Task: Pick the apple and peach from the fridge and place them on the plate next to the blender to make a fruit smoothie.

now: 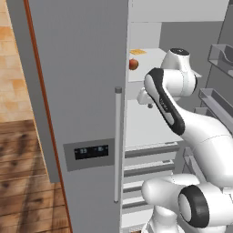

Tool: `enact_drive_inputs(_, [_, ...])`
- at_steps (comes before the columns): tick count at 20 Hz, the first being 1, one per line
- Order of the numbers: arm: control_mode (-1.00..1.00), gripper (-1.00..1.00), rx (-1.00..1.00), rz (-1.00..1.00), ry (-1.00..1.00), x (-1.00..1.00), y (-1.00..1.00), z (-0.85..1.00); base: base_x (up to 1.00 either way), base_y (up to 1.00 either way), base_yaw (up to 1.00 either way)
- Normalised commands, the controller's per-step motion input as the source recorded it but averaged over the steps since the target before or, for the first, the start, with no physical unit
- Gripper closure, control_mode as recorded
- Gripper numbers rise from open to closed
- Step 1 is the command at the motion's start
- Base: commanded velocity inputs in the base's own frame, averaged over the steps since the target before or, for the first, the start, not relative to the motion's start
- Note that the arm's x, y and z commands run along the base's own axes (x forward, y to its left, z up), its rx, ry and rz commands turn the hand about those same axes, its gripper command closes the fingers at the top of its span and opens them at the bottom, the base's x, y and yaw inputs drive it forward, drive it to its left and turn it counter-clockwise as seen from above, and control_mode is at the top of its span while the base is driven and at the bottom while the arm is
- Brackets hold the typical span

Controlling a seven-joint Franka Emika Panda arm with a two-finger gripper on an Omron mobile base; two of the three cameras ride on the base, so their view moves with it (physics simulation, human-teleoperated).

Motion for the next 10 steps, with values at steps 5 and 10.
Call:
enact_drive_inputs(5, [-1.0,-1.0,0.0,-0.04,-0.08,0.0,-0.03,0.0,0.0,0.0,0.0])
enact_drive_inputs(10, [-1.0,-1.0,0.0,-0.16,-0.33,-0.03,-0.08,0.14,0.0,0.0,0.0])
